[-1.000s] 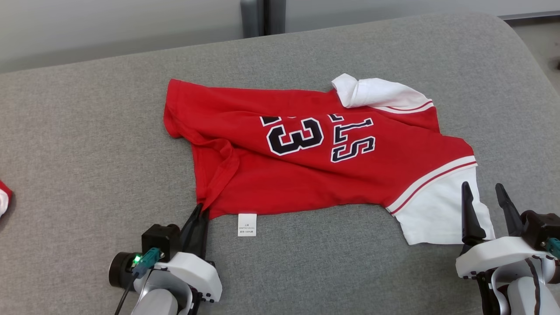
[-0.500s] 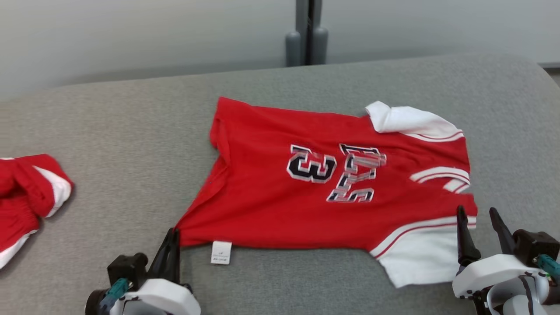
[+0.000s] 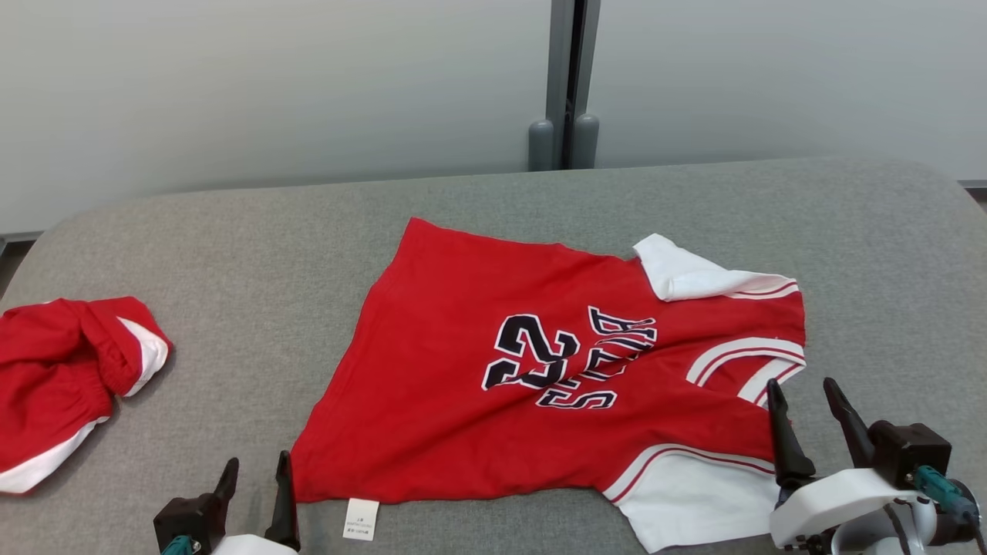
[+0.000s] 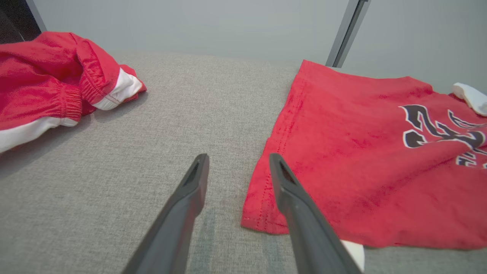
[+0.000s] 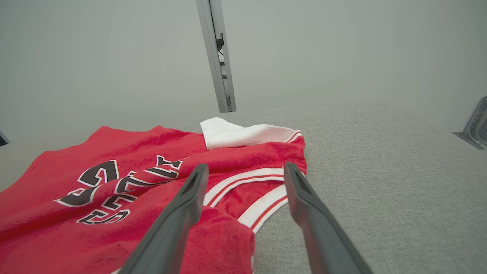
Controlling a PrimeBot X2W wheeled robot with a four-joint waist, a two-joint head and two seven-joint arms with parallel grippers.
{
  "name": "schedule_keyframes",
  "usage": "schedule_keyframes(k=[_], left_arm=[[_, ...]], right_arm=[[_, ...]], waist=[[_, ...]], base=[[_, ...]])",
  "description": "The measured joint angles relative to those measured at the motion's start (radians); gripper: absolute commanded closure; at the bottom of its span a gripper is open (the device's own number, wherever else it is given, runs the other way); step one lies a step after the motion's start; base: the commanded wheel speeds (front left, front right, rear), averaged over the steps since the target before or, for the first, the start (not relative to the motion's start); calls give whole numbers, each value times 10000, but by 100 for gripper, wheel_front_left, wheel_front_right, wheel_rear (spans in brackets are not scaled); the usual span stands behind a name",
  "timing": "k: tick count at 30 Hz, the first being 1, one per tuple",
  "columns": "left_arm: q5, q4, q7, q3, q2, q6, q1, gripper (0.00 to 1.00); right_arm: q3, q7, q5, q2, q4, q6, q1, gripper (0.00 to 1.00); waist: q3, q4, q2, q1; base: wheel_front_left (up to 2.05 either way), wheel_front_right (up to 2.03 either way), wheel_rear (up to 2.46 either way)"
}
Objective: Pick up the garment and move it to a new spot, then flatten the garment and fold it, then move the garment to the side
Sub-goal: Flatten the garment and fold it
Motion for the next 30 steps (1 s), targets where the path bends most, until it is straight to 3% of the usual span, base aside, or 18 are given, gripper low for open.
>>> schedule_keyframes(k=[5,13,30], left_arm=[[278,-656,0,-44,0,198,297,0],[466,-1062,0,-182,-8,387,741,0],[311,-844,0,-485,-4,399,749,0]], right_arm=[[504,2,79,-6,-784,0,314,0],[825,2,234,-2,-1074,0,676,0],[1360,2,-224,-4,318,0,1541,0]], waist=[[-243,-208,0,0],[-472,-301,0,0],[-100,-114,0,0]], base=[[0,0,0],[0,0,0],[0,0,0]])
